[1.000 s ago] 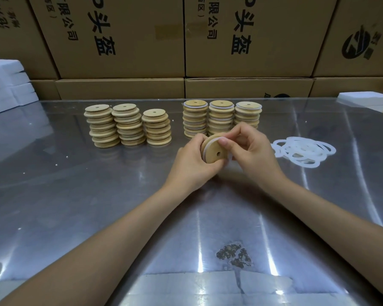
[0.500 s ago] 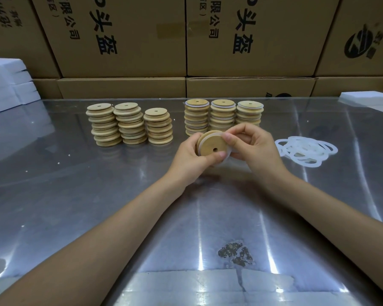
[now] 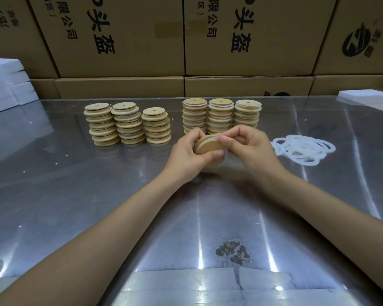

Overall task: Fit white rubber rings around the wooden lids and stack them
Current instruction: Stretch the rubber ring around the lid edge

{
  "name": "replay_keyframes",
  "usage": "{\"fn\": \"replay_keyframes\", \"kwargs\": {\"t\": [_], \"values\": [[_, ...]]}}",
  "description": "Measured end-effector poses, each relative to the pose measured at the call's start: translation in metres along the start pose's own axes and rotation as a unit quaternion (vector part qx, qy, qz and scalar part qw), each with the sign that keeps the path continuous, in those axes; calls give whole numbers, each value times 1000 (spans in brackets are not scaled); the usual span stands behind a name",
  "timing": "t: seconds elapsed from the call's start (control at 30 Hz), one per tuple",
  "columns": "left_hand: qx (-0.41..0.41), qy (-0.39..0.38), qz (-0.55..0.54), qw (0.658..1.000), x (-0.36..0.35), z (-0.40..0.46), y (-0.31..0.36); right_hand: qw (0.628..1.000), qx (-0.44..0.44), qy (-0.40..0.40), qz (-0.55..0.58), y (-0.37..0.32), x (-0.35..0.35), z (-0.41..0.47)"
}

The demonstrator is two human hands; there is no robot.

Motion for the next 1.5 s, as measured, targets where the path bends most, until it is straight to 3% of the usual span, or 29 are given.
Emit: {"fn": "replay_keyframes", "kwargs": {"t": [0.1, 0.27, 0.37, 0.53, 0.8, 1.13, 1.23, 1.37, 1.5], "values": [[6, -8, -35, 999, -1, -1, 0, 999, -37, 2, 24, 5, 2, 2], [41, 18, -110, 993, 0, -4, -5, 1000, -14, -3, 6, -3, 2, 0], [60, 25, -116, 991, 2, -5, -6, 999, -15, 6, -32, 1, 2, 0], [73, 10, -135, 988, -2, -6, -3, 996, -85, 29, 9, 12, 8, 3], [102, 20, -162, 981, -2, -8, -6, 995, -100, 19, -9, 13, 8, 2], [75, 60, -103, 990, 8, -2, -10, 990, -87, 12, -113, 20, 5, 1], [23, 24, -21, 999, 5, 0, -5, 989, -118, 38, -84, 25, 12, 2], [-36, -83, 47, 995, -12, -3, -1, 984, -152, 59, -69, 28, 21, 2], [-27, -63, 74, 995, -7, -2, -4, 984, -152, 59, -72, 30, 22, 4]]}}
Point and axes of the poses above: each hand's wrist, its own z-axis towards the middle knuckle, its own x-axis out of the back of the hand, y = z × x, the point moved 7 cm from there along z, towards the middle knuckle, and after that the axes turned 9 degrees about -x, right-handed, at the moved point
